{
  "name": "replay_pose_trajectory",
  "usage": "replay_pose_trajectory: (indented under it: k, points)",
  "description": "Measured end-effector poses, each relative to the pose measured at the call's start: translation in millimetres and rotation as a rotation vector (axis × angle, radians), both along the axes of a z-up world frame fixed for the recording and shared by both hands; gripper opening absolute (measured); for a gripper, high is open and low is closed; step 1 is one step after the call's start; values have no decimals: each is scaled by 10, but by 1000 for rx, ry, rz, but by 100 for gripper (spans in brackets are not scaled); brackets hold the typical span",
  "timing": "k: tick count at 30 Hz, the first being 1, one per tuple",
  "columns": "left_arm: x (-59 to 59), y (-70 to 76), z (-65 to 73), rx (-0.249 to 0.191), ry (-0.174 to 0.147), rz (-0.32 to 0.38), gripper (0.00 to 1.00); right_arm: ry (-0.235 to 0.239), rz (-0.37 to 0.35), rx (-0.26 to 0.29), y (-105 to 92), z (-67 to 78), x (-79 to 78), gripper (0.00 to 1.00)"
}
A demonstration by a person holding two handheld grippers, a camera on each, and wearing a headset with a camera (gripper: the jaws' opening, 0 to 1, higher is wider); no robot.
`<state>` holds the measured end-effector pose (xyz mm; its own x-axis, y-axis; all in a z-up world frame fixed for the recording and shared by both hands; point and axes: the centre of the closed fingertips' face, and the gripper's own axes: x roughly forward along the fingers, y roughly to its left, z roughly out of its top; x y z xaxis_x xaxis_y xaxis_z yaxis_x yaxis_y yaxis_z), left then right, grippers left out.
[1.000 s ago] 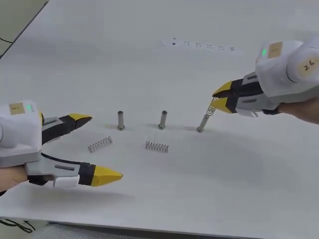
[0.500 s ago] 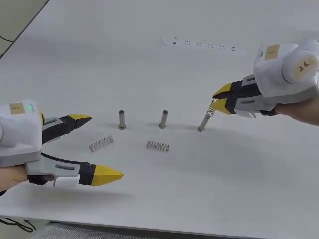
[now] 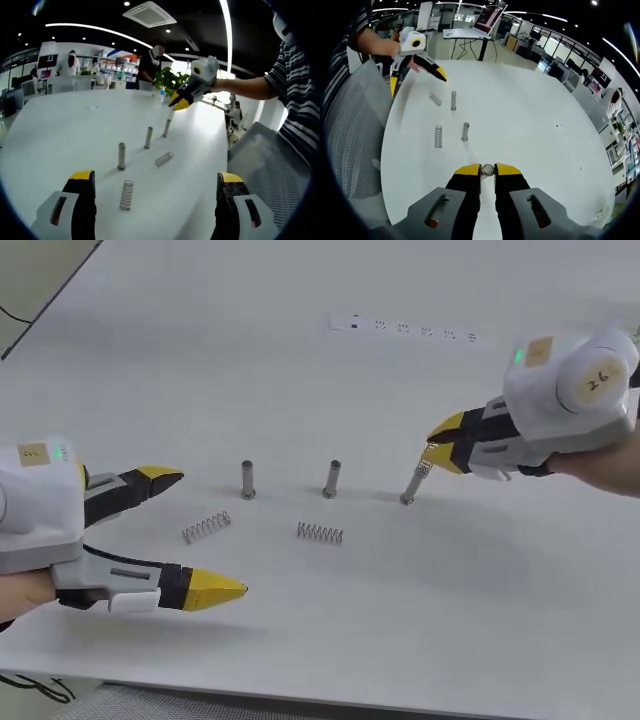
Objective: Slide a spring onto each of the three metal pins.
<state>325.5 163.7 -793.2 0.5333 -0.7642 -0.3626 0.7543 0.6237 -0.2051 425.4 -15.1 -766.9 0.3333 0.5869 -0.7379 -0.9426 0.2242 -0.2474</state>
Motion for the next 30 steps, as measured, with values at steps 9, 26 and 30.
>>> replay_pose_trajectory:
  k: [9,26,30]
  points:
    - [4,-5,8,-4,-1,2,98,24,-10,-9,7,-131,-2,7]
    - [18,3,39,-3,-5,9,98,87,-49,-26,-16,-428,-8,7]
    - [11,-11,36,7,-9,-1,98,95,-54,-28,-24,-455,-9,8]
